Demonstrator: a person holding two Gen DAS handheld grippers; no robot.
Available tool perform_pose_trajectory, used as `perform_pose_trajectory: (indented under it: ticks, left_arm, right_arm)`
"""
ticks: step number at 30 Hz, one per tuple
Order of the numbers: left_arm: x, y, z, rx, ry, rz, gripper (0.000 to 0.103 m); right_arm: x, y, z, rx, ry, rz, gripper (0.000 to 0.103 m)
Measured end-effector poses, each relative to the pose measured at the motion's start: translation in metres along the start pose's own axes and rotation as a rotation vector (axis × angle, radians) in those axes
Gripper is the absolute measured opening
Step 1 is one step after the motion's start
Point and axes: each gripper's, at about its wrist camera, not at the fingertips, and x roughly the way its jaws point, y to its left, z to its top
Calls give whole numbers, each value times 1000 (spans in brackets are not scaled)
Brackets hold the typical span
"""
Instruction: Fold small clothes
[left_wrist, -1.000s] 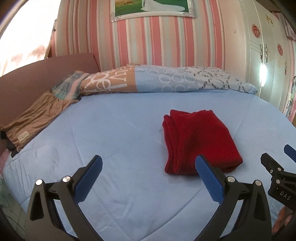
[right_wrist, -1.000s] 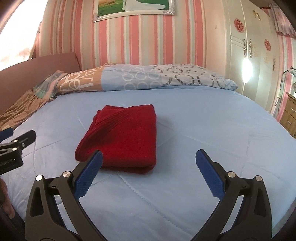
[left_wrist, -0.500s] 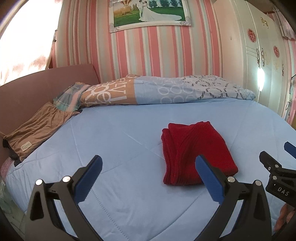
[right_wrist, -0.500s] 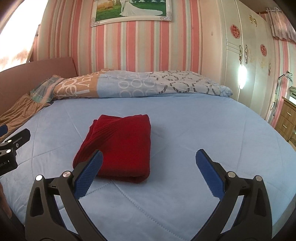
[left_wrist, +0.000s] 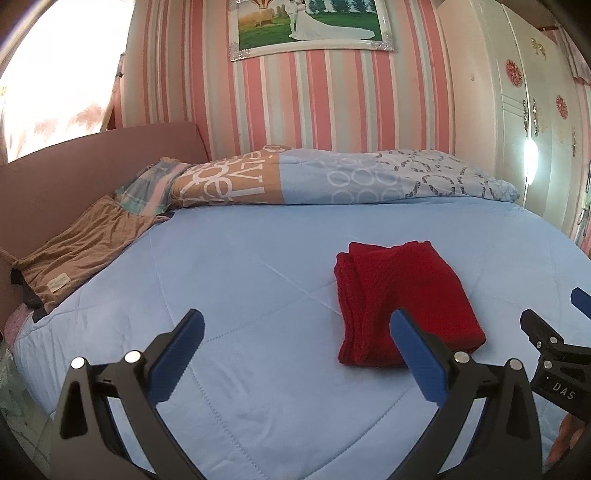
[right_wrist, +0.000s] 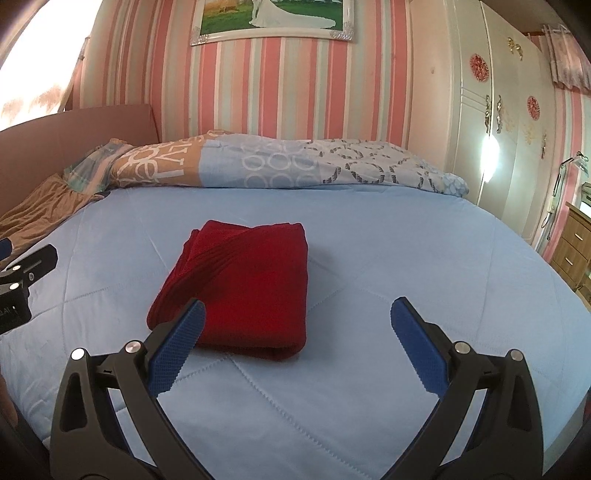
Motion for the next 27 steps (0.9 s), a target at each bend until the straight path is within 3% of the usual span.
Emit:
perform_pose_trajectory:
  ticks: [27]
  left_arm:
    - [11, -7, -8, -6, 29, -5, 101]
  right_arm:
    - [5, 0, 0, 1, 3, -6, 100]
